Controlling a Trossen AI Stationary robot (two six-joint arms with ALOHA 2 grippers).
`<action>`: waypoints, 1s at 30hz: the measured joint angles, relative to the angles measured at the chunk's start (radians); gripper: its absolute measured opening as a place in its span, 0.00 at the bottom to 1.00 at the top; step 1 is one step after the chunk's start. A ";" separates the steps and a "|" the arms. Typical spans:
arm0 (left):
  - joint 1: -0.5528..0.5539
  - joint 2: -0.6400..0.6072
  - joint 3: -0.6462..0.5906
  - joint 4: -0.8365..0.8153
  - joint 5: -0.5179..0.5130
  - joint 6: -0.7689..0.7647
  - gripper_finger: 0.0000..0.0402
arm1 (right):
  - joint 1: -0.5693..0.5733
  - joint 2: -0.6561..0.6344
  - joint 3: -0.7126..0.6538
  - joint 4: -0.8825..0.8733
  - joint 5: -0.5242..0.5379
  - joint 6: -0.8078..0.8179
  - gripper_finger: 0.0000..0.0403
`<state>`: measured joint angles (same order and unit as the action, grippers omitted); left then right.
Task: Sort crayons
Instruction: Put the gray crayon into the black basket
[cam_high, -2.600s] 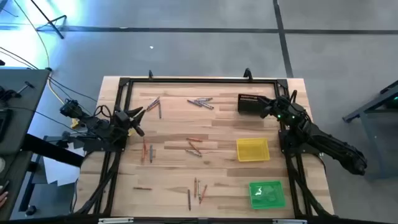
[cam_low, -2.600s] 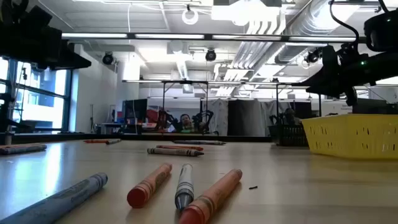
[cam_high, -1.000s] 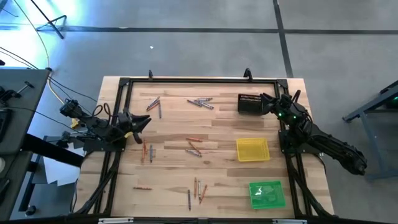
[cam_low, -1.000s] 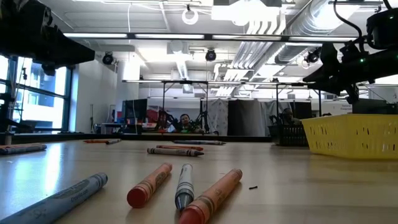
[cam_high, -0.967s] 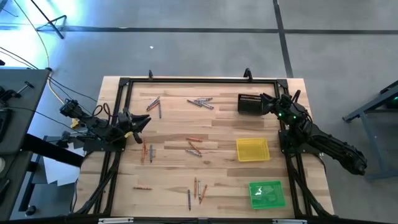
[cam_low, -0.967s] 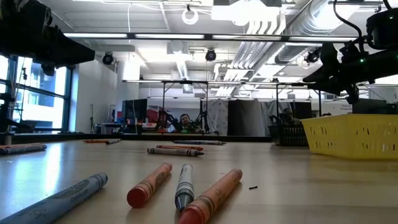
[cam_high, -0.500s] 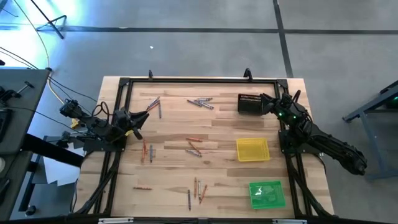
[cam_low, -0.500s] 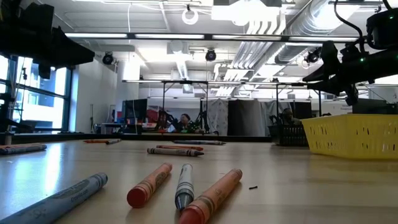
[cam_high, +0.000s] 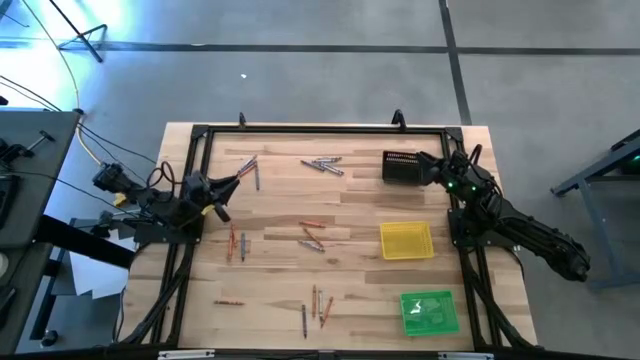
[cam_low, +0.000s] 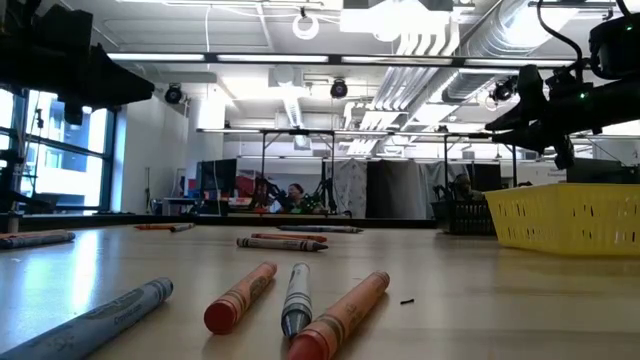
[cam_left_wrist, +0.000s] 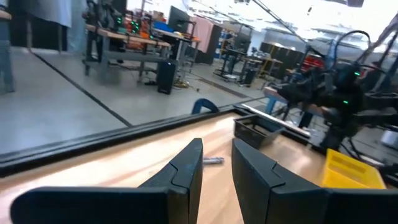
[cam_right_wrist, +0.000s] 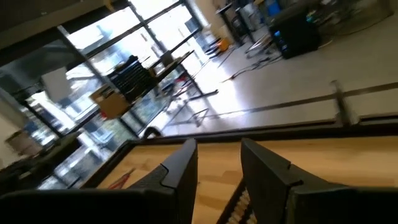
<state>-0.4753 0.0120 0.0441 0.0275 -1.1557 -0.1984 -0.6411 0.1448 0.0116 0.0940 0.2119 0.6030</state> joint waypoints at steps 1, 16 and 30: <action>0.009 0.000 0.000 0.005 0.001 0.001 0.18 | 0.000 0.000 0.000 0.000 0.002 0.006 0.29; 0.134 0.000 0.000 0.255 0.312 0.384 0.18 | 0.000 0.000 0.000 0.133 -0.439 -0.021 0.29; 0.220 0.000 0.000 0.259 0.316 0.383 0.18 | 0.000 0.000 0.000 0.292 -0.539 0.017 0.29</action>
<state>-0.2555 0.0123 0.0441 0.2867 -0.8394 0.1848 -0.6407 0.1448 0.0116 0.3863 -0.3274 0.6197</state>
